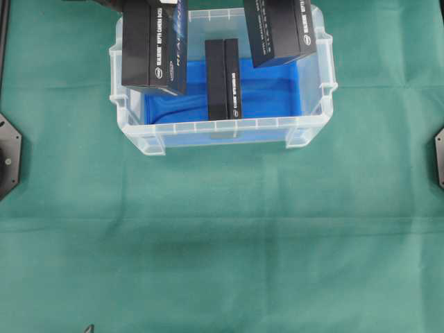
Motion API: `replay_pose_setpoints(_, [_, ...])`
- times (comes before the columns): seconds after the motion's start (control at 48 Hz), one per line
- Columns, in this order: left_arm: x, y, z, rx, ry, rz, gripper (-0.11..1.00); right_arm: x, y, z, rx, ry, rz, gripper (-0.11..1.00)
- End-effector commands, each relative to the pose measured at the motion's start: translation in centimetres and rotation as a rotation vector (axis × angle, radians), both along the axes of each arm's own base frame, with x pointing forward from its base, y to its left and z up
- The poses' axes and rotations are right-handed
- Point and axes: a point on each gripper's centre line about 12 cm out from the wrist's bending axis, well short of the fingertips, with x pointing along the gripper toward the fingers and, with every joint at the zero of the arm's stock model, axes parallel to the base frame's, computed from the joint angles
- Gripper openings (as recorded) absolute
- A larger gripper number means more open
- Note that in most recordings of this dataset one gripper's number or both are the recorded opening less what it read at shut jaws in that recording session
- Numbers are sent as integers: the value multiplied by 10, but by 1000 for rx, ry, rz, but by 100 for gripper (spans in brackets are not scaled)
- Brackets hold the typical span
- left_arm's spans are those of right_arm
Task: Take the box out of the case with both arms.
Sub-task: 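Lift both held boxes straight up out of the case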
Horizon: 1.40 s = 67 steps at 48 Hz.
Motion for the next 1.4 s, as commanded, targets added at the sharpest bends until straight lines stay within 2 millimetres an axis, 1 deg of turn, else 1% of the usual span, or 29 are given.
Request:
replay_pose_setpoints(0.0, [-6, -2, 14, 16, -42, -1, 64, -12, 4, 25, -20, -66, 2, 65])
replay_pose_setpoints(1.375, [-7, -2, 12, 20, -33, 3, 64, -11, 7, 22, -14, -48, 5, 65])
